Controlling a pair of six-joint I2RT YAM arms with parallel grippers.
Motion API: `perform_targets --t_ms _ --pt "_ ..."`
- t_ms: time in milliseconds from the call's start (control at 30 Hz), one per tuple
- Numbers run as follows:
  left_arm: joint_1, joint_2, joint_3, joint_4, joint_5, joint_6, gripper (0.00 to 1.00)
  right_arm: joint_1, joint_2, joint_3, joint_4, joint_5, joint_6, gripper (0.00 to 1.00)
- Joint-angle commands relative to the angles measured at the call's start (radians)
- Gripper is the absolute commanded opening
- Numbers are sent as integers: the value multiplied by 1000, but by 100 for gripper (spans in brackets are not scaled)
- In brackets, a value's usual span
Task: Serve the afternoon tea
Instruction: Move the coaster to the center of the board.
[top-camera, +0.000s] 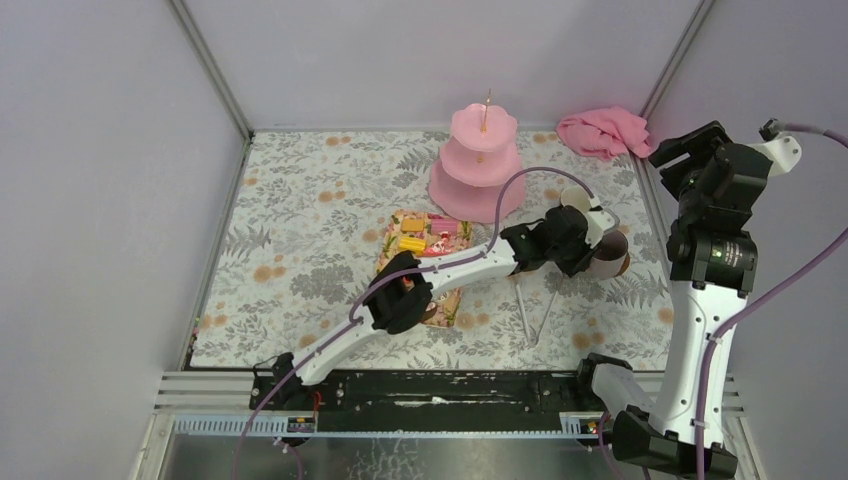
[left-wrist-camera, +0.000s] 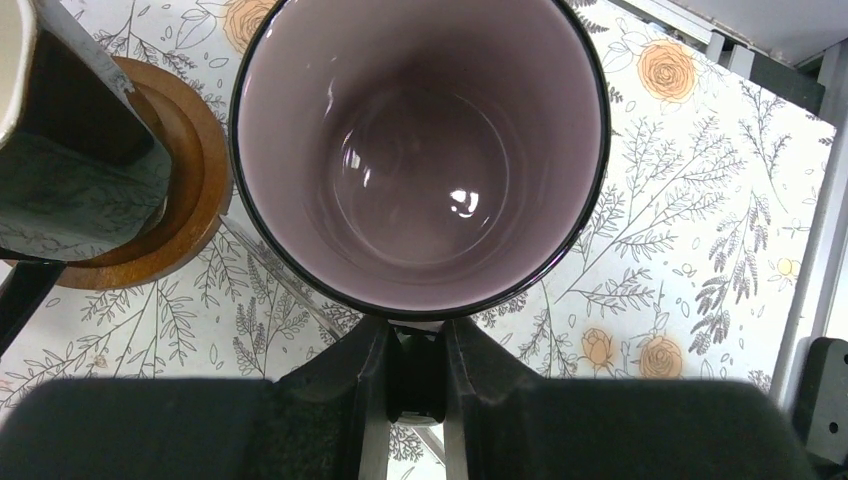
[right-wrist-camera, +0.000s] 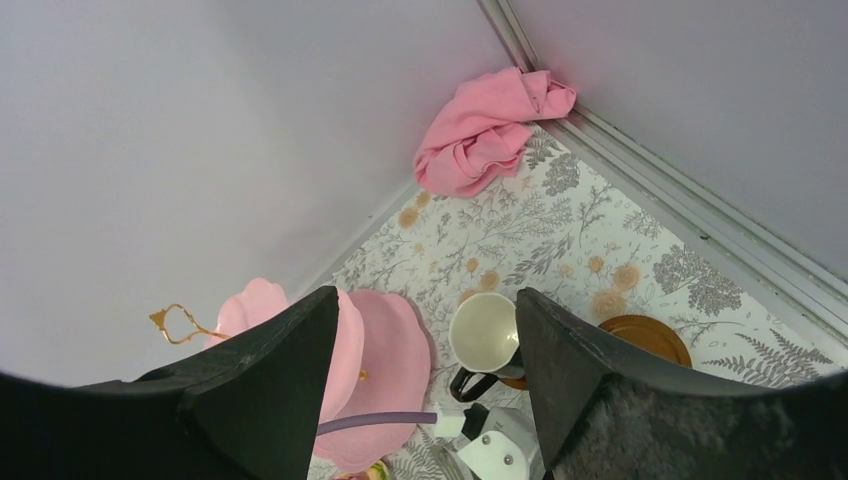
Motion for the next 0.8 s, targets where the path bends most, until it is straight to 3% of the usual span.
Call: perform_targets --t_ms 0,100,267,400,667,767 --pt "-7 -5 86 151 -27 9 0 7 0 -18 54 41 -35 73" --pt "-10 -15 72 168 -50 20 0 6 52 -36 32 144 -47 71" --pt "-18 -71 -4 202 -87 48 0 0 187 -78 32 231 -32 55" --pt "-21 -132 -111 251 -102 66 0 -78 287 -90 27 158 21 35" --pt "-23 -230 -257 317 -115 117 0 -151 505 -74 -3 48 77 18" --pt "-24 -248 -293 343 -112 124 0 -159 571 -79 -26 7 80 17"
